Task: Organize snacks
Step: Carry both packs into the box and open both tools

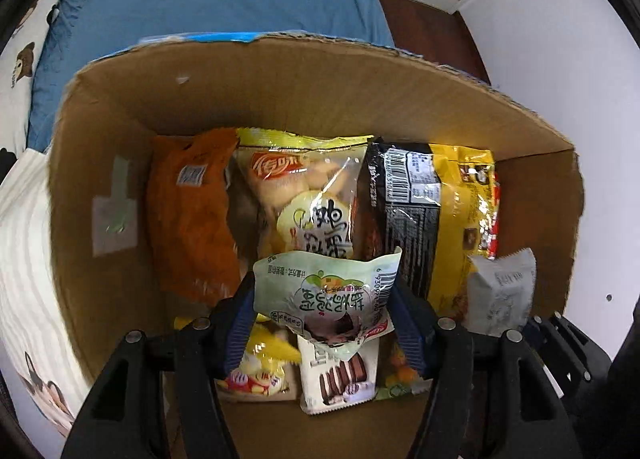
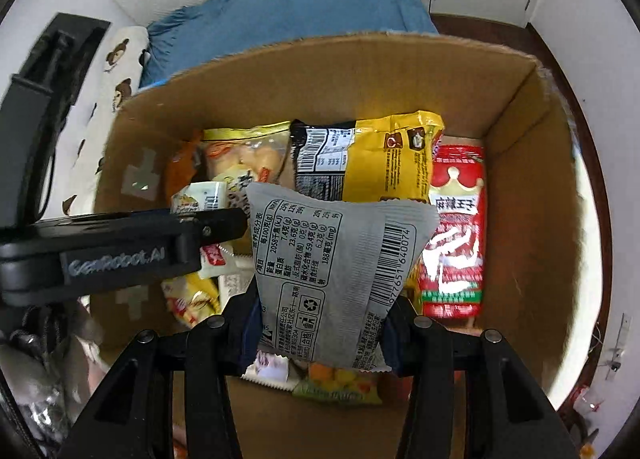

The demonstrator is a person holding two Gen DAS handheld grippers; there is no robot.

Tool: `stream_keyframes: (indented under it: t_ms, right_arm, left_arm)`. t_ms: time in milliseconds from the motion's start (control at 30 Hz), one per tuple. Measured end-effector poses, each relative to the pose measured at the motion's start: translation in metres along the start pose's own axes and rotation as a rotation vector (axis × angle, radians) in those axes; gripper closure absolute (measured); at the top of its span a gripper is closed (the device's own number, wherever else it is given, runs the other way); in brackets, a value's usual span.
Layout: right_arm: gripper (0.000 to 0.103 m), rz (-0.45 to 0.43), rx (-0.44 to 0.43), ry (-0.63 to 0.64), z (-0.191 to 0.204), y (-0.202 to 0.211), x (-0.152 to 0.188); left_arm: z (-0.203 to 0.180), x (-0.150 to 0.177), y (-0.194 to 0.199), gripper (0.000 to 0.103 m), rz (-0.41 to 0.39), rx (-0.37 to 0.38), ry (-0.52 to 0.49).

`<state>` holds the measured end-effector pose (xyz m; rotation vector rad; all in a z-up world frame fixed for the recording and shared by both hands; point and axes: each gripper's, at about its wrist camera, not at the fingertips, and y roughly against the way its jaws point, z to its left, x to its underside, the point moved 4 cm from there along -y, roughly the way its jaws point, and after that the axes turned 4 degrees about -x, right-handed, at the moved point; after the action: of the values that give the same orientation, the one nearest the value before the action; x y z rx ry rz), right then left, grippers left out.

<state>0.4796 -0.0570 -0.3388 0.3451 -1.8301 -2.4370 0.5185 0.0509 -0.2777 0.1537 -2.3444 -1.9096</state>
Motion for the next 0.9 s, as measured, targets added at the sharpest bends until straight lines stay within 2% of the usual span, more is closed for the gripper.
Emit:
stream_keyframes:
  t_ms: [67,133,167,200,300,433,600,733,900]
  right_arm:
    - [0.044,0.045,0.013,-0.008,-0.004,-0.013,-0.004]
    - [0.007,0.052,0.045,-0.015,-0.01,-0.019,-0.008]
    - [0.005,0.051,0.05,-0.017,-0.011,-0.02,-0.009]
    - [0.005,0.054,0.052,-0.02,-0.012,-0.021,-0.01]
    - [0.005,0.054,0.05,-0.031,-0.016,-0.02,-0.01]
    - [0.005,0.049,0.051,-0.054,-0.023,-0.017,-0.008]
    - [0.005,0.013,0.042,-0.069,-0.027,-0.003,0.001]
    - [0.005,-0.025,0.054,-0.063,-0.027,0.011,0.016]
    - [0.005,-0.094,0.075,-0.061,-0.025,0.037,0.036]
  left_arm:
    - [0.001,-0.001,-0.003,0.042,0.014,-0.001,0.007]
    - [0.005,-0.002,-0.006,0.036,0.014,0.016,0.027]
    - [0.007,-0.002,-0.007,0.014,0.014,0.016,0.034]
    - [0.008,-0.002,-0.007,0.0,0.009,0.005,0.036]
    - [0.01,0.002,-0.004,0.0,-0.01,-0.013,0.023]
    - [0.013,0.012,0.002,0.0,-0.018,0.0,0.033]
    - [0.018,0.031,0.02,0.0,-0.065,-0.01,0.031]
    - [0.023,0.05,0.04,0.0,-0.146,-0.055,0.021]
    - [0.028,0.081,0.065,0.0,-0.247,-0.077,0.016]
